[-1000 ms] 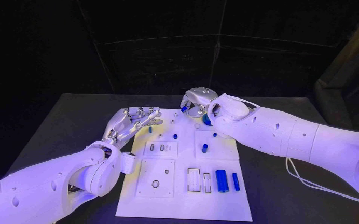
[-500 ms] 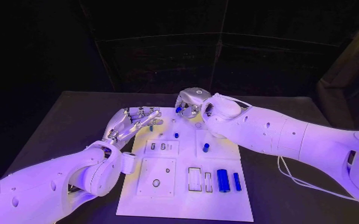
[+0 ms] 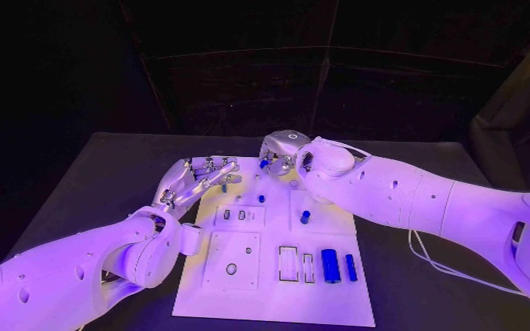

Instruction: Assemble the parts on the task board

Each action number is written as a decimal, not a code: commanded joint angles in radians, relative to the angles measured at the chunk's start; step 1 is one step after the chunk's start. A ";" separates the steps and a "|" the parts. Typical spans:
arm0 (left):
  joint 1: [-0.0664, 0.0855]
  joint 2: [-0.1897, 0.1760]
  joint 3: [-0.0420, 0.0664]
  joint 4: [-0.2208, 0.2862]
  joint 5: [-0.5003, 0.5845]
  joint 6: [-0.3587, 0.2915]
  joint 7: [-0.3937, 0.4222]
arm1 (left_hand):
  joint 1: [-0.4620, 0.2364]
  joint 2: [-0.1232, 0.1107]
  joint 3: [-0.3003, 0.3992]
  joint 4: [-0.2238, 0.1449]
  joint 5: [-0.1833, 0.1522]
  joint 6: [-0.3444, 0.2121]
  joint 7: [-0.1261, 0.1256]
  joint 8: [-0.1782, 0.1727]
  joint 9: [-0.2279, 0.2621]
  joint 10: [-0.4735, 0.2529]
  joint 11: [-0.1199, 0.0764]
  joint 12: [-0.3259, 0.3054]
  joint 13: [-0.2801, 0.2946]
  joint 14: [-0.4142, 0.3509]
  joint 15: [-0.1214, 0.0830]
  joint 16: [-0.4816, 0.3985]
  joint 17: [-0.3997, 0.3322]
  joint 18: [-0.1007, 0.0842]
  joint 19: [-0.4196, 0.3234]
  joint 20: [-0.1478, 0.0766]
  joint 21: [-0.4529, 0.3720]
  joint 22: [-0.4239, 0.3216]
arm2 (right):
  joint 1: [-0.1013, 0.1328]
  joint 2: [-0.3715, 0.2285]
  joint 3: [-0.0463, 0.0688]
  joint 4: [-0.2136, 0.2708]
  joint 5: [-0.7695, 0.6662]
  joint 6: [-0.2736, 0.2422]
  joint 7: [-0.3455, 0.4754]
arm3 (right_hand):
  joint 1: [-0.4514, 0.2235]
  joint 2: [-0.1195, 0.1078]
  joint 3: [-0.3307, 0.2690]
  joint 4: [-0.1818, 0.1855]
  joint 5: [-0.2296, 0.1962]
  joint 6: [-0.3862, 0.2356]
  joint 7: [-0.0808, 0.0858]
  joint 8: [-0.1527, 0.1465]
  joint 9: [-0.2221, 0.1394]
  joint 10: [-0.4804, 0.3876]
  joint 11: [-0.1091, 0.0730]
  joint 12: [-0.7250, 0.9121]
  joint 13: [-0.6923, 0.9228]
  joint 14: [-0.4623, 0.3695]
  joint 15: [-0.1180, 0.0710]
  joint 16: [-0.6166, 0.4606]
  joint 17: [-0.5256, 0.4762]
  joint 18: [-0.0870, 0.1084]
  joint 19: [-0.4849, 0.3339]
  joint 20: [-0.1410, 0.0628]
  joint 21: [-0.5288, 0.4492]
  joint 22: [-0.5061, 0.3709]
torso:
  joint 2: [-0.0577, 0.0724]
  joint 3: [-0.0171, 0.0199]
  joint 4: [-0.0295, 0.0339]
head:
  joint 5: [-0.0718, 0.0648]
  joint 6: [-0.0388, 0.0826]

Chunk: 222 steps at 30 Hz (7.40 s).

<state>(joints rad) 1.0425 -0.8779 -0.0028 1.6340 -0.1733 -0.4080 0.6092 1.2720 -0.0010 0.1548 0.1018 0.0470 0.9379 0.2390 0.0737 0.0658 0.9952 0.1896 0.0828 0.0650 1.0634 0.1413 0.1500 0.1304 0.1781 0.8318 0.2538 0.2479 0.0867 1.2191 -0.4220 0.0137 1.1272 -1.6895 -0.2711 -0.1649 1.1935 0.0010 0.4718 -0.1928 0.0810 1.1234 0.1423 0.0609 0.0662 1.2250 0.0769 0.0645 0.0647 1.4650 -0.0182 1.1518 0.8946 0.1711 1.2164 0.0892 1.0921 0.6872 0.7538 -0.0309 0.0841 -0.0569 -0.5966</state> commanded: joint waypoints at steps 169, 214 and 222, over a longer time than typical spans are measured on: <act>0.002 0.004 0.000 -0.029 0.020 0.040 -0.014 | 0.007 0.024 0.011 -0.019 0.003 -0.011 0.008 -0.009 -0.001 -0.011 0.006 -0.014 -0.001 -0.009 0.010 -0.022 -0.002 0.006 -0.002 0.011 -0.016 -0.010 | -0.025 -0.036 0.013 0.147 -0.036 0.036 -0.118 | 0.099 -0.056 -0.117 0.248 0.011 -0.076 -0.020 0.057 0.000 0.139 -0.046 1.039 1.053 0.066 -0.025 0.321 0.466 -0.056 0.088 -0.026 0.205 0.265 | -0.005 0.0135 -0.0285 | 0.024 -0.017; 0.002 0.004 0.000 -0.039 0.020 0.039 -0.015 | 0.006 0.025 0.012 -0.020 0.003 -0.012 0.008 -0.009 -0.001 -0.012 0.006 -0.015 -0.001 -0.011 0.011 -0.025 -0.002 0.005 -0.003 0.012 -0.018 -0.011 | -0.034 -0.078 0.011 0.165 0.026 -0.154 -0.032 | 0.019 -0.114 -0.323 0.317 0.125 -0.191 0.007 0.002 0.000 0.102 -0.019 0.974 1.013 0.062 -0.002 0.309 0.452 -0.050 0.072 -0.003 0.185 0.230 | -0.008 0.0189 -0.0386 | 0.031 -0.020; 0.002 -0.004 0.000 -0.040 0.020 0.040 -0.014 | 0.006 0.025 0.012 -0.020 0.003 -0.012 0.008 -0.009 -0.001 -0.012 0.006 -0.015 -0.001 -0.011 0.011 -0.025 -0.002 0.005 -0.003 0.012 -0.018 -0.011 | -0.034 -0.316 0.011 0.306 0.325 -0.145 0.126 | 0.081 -0.102 -0.322 0.287 0.148 -0.178 0.003 0.008 0.003 0.097 -0.023 0.967 1.010 0.061 -0.004 0.305 0.447 -0.048 0.065 -0.005 0.180 0.220 | -0.020 0.0233 -0.0588 | 0.034 -0.017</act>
<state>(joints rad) 1.0429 -0.8813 -0.0035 1.5936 -0.1526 -0.3792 0.5891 1.2804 0.0141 0.1659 0.0853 0.0470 0.9323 0.2374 0.0698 0.0655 0.9881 0.1967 0.0734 0.0649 1.0563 0.1484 0.1315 0.1298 0.1776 0.8284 0.2572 0.2371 0.0767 1.1832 -0.7304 0.0248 1.4223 -1.5361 -0.3933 -0.1436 1.2682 -0.1011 0.1490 0.0979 0.2245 0.9390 0.1468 0.0645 0.0681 1.3288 0.0554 1.0342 1.0770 1.4668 -0.0267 1.4605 1.3078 0.1320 1.2866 0.0802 1.2755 0.9081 0.7399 -0.0100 0.0359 -0.0235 -0.6148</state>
